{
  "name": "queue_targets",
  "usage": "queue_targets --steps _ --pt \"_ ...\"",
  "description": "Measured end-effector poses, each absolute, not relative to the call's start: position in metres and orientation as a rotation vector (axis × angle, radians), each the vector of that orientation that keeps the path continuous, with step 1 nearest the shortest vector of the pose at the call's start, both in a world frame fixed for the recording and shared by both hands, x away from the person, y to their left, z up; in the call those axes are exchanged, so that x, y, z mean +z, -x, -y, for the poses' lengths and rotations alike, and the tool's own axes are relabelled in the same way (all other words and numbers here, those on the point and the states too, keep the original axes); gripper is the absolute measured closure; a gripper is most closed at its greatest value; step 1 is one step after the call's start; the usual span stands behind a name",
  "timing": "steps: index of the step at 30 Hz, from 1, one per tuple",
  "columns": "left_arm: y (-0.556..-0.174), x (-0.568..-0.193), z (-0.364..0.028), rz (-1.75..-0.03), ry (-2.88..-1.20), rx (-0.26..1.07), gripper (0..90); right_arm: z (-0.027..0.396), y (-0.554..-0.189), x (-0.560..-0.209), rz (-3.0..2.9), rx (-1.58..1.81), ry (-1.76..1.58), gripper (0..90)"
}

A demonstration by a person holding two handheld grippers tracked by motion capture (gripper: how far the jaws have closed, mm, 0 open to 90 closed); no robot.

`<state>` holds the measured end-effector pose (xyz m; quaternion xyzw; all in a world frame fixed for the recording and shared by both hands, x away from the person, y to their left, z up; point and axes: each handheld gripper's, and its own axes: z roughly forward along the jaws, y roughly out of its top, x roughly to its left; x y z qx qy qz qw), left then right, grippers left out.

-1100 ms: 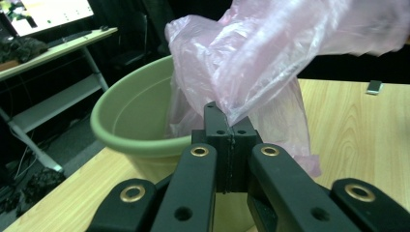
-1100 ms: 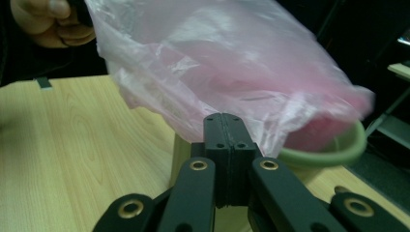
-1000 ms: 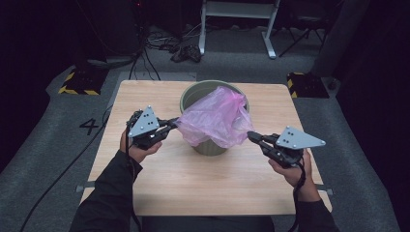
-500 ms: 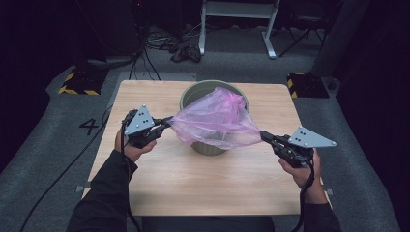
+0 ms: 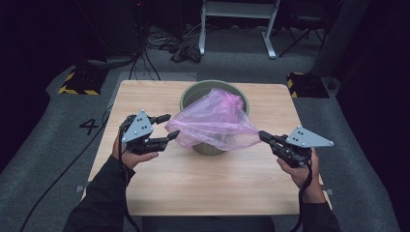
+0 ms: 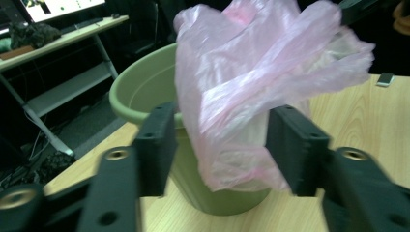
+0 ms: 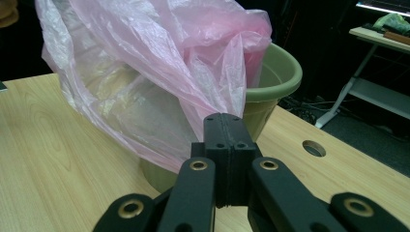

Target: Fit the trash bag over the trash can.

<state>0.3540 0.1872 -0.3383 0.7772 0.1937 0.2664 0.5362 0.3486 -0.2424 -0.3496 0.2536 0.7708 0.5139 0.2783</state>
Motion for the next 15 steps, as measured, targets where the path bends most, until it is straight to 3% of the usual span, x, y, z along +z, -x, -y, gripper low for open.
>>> queue_targets --steps 3,9,15 --pt "-0.346 -0.338 -0.191 -0.468 -1.822 0.618 31.1 0.244 -0.349 -0.35 -2.062 1.385 -0.696 90.0" --pt "-0.333 -0.333 -0.202 -0.472 -1.773 0.611 26.4 0.247 -0.35 -0.349 -2.051 1.389 -0.722 90.0" --pt "-0.312 -0.329 -0.176 -0.325 -1.797 0.575 24.5 0.242 -0.352 -0.349 -2.056 1.385 -0.721 90.0"
